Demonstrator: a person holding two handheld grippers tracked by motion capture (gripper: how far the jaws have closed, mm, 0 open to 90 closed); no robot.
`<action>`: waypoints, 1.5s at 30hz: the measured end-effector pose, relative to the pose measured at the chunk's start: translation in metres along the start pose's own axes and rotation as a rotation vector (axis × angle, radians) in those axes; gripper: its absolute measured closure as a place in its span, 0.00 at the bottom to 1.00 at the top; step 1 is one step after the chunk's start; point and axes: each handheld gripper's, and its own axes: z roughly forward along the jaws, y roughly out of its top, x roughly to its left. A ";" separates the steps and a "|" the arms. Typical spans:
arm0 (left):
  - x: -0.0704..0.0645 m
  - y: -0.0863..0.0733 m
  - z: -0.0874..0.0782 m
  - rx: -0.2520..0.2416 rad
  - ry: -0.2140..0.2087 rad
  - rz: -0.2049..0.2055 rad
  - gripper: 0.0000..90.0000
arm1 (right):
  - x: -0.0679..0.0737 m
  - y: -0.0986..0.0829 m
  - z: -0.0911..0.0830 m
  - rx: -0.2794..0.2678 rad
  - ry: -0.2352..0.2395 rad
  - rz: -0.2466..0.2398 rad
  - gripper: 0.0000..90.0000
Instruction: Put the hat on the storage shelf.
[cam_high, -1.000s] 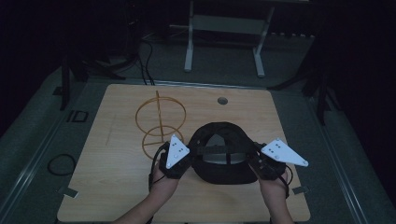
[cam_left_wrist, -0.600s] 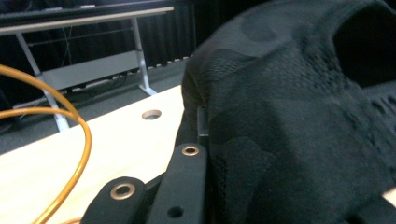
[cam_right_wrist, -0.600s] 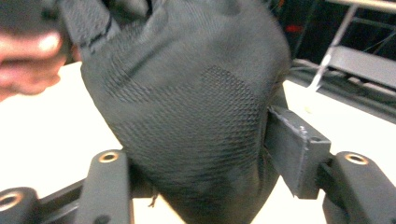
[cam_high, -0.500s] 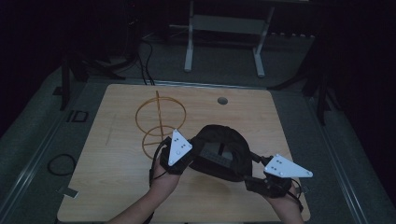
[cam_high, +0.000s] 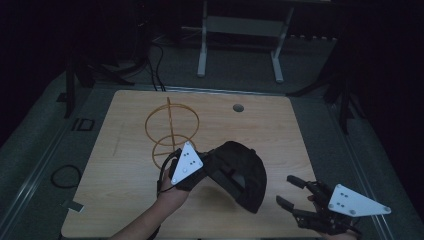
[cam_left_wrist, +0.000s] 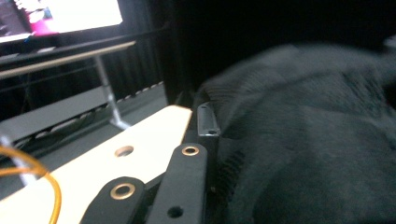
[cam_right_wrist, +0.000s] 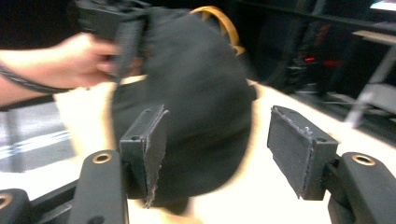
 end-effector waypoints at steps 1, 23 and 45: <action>0.002 0.000 -0.001 -0.012 -0.045 0.009 0.99 | -0.002 0.001 0.000 0.002 -0.015 -0.010 0.42; 0.022 -0.004 -0.014 -0.074 -0.321 -0.060 0.99 | 0.024 0.022 0.069 0.062 0.139 -0.198 0.49; 0.029 -0.004 -0.010 -0.027 -0.290 -0.062 0.88 | 0.019 0.032 0.057 -0.005 0.124 -0.177 0.98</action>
